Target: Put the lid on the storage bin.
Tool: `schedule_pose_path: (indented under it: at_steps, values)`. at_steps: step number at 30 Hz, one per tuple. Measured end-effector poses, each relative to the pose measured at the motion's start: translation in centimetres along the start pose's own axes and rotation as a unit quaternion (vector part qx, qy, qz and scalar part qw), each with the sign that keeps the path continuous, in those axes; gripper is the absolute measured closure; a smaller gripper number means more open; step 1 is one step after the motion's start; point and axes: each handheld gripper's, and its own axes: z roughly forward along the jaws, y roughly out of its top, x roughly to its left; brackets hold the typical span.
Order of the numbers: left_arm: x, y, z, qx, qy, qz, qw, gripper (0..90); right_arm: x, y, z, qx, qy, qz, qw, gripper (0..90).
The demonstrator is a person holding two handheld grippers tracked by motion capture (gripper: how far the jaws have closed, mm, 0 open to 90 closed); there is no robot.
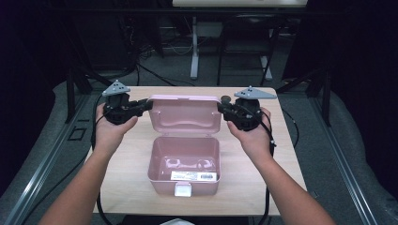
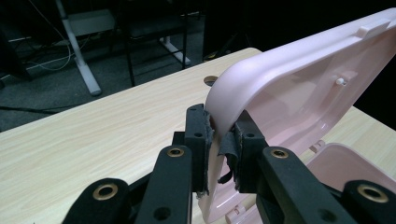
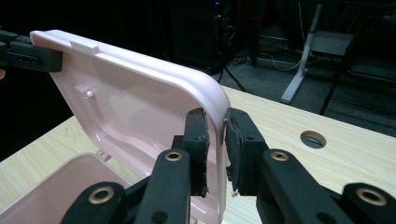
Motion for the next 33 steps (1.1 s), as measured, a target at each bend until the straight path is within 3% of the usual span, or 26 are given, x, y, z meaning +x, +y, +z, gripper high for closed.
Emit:
schedule_pose_path:
  at_steps: [25,33]
  values:
    - [-1.1,-1.2,-1.9,0.002,-0.014,0.011,0.9998,77.1,1.1,-1.0,-2.0,-0.004,0.020,-0.007,0.9998,76.8]
    - [-1.8,-2.0,-2.8,0.004,-0.022,0.014,0.9996,75.6,1.7,-1.8,-3.1,-0.004,0.027,-0.020,0.9994,76.1]
